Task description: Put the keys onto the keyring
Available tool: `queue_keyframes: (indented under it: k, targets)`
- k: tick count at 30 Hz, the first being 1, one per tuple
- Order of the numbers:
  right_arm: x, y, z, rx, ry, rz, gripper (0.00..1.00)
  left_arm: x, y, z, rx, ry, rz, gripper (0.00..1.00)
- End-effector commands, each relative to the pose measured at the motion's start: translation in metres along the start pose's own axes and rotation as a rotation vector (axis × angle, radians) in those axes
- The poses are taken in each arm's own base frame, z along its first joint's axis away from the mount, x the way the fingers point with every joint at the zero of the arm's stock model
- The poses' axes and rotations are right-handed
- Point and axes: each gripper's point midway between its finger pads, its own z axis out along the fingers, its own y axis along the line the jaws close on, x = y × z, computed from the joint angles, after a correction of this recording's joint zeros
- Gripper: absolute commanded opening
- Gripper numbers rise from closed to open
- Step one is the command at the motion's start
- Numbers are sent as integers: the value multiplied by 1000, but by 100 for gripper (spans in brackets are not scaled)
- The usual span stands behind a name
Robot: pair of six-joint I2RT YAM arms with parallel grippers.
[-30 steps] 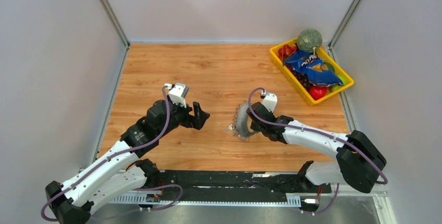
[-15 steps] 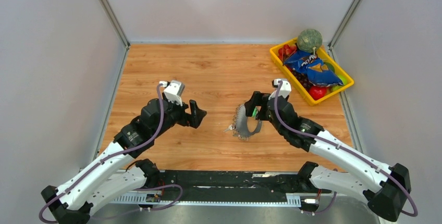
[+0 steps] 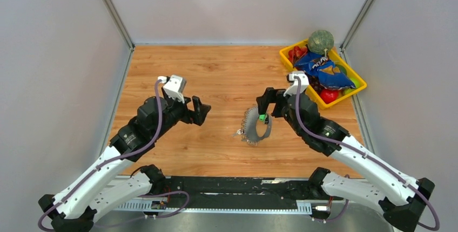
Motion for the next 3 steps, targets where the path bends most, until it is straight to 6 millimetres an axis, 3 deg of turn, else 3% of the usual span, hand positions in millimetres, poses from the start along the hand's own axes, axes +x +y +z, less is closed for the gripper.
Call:
queue_keyframes:
  k: [1, 3]
  targets:
    - [-23, 0, -16, -23, -58, -60, 100, -22, -2, -1, 0, -55, 31, 100]
    - [-26, -5, -17, 5, -72, -36, 100, -22, -2, -1, 1, -55, 33, 100]
